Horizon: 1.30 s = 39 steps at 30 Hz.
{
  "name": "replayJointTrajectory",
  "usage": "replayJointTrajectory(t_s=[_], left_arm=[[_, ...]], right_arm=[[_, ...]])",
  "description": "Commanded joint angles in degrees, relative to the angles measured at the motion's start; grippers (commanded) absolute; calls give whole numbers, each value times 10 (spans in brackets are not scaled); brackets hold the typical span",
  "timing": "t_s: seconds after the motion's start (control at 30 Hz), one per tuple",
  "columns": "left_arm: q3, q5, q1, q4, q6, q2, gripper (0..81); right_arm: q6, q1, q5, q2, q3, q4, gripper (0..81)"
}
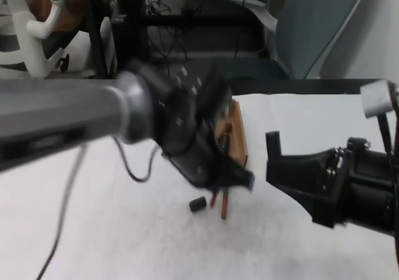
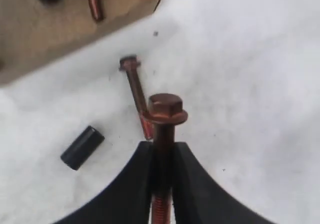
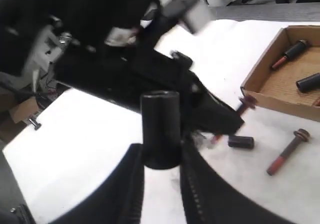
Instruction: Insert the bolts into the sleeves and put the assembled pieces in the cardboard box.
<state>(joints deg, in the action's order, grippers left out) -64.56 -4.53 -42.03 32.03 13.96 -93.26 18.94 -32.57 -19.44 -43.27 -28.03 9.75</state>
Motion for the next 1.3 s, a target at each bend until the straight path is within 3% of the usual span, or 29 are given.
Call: replayJointTrajectory(t_s=[0.0,0.17,0.27,0.37,0.53,0.7,0.77,0.97,1.27], left_arm=[[56,7,1,-65,-13,71,17],[202,-51,-15,-307,33,200,17],[280,-43,-33,-467,120,261,17],[328,-22,-48,-566,127,300,17],[351,-1,-60,-581,102,327,17],[351,4,-66,-580,85,327,17],[351,6,-66,-580,77,327,17],[351,19,-66,-579,-2,323,17],[351,19,-90,-671,-7,265,17]], right_arm=[[-46,1,42,44,2,57,6],[-86,1,118,114,23,124,6],[-78,-9,169,145,59,122,6],[-63,-30,183,161,104,99,6],[-71,-80,194,162,153,-20,6],[-229,-128,194,129,196,-141,6],[-256,-139,194,103,211,-183,6],[-253,-153,178,1,222,-347,6],[-172,-152,152,-180,218,-600,6]])
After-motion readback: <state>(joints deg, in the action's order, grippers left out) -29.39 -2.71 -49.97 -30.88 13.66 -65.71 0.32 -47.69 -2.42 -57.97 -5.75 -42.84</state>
